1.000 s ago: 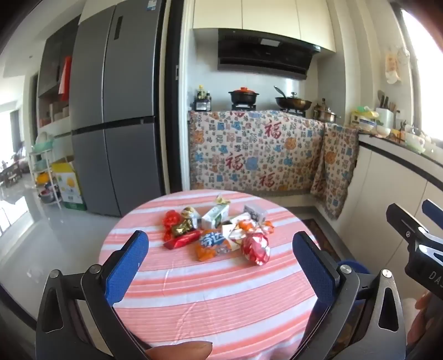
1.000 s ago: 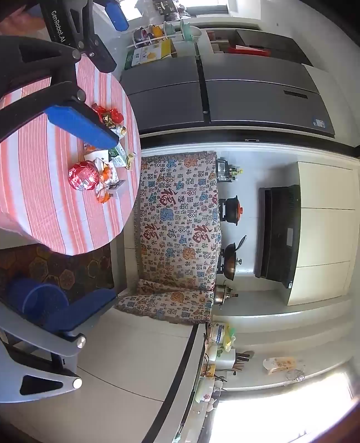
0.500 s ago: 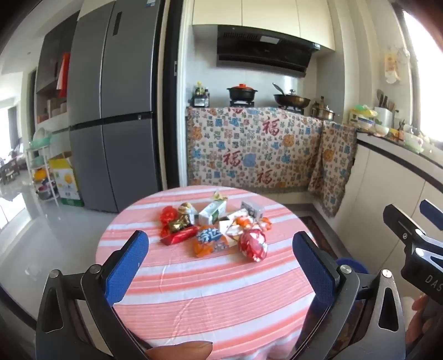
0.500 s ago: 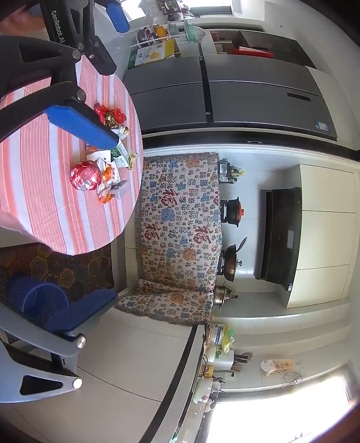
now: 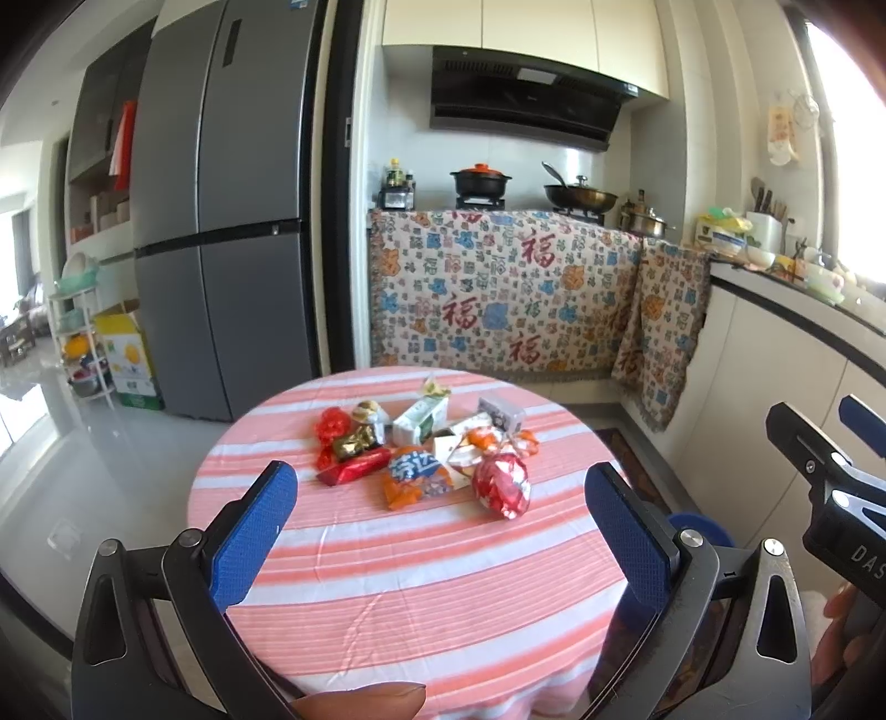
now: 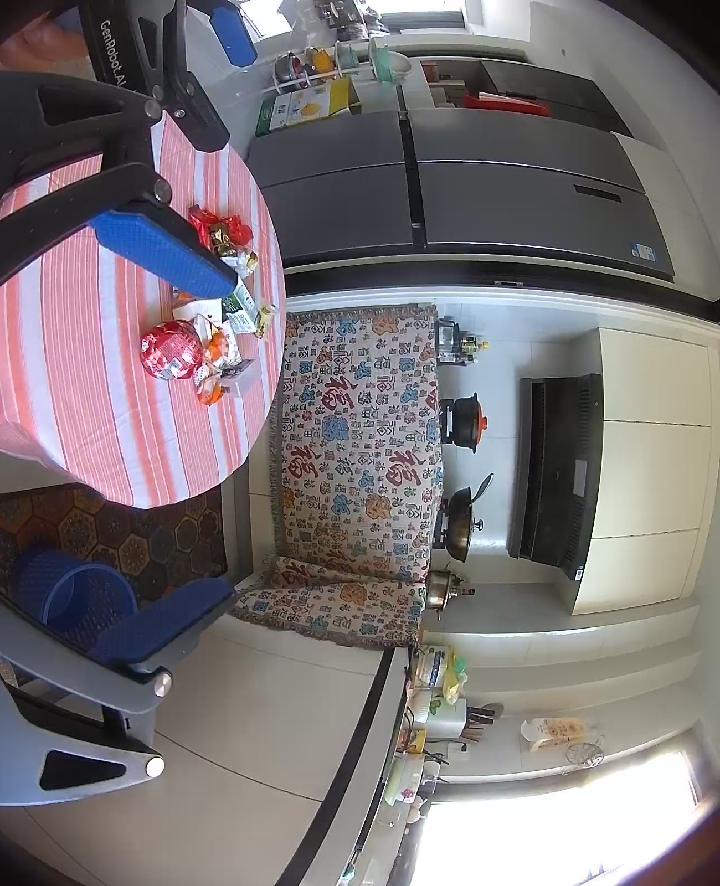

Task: Collect trash

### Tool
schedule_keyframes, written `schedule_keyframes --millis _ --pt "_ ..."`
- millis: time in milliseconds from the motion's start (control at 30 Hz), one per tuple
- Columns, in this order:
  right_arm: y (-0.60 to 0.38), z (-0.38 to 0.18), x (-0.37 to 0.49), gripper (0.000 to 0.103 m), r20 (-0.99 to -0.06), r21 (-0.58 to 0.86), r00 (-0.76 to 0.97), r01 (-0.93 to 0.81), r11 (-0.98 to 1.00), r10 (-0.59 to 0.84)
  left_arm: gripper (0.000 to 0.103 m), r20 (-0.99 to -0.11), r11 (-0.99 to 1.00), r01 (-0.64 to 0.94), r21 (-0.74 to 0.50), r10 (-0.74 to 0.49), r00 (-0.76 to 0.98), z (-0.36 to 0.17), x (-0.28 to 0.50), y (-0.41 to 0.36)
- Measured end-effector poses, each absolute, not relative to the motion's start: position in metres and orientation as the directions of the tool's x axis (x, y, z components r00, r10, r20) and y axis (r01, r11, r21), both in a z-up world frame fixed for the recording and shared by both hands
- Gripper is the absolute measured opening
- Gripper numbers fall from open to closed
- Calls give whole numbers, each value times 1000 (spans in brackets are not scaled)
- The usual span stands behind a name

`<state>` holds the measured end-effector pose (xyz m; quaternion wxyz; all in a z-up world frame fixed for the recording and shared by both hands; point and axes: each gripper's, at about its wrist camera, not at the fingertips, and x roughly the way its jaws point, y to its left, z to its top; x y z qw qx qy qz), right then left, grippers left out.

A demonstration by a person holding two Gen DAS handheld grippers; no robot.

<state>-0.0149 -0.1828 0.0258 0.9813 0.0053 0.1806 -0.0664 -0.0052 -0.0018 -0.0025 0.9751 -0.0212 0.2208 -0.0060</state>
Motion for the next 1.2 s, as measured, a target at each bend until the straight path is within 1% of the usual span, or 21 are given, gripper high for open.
schedule_keyframes --millis 1200 --pt "-179 23 -14 103 -357 -23 924 137 990 -136 103 -435 999 7 -47 -27 900 -1 -8 -8"
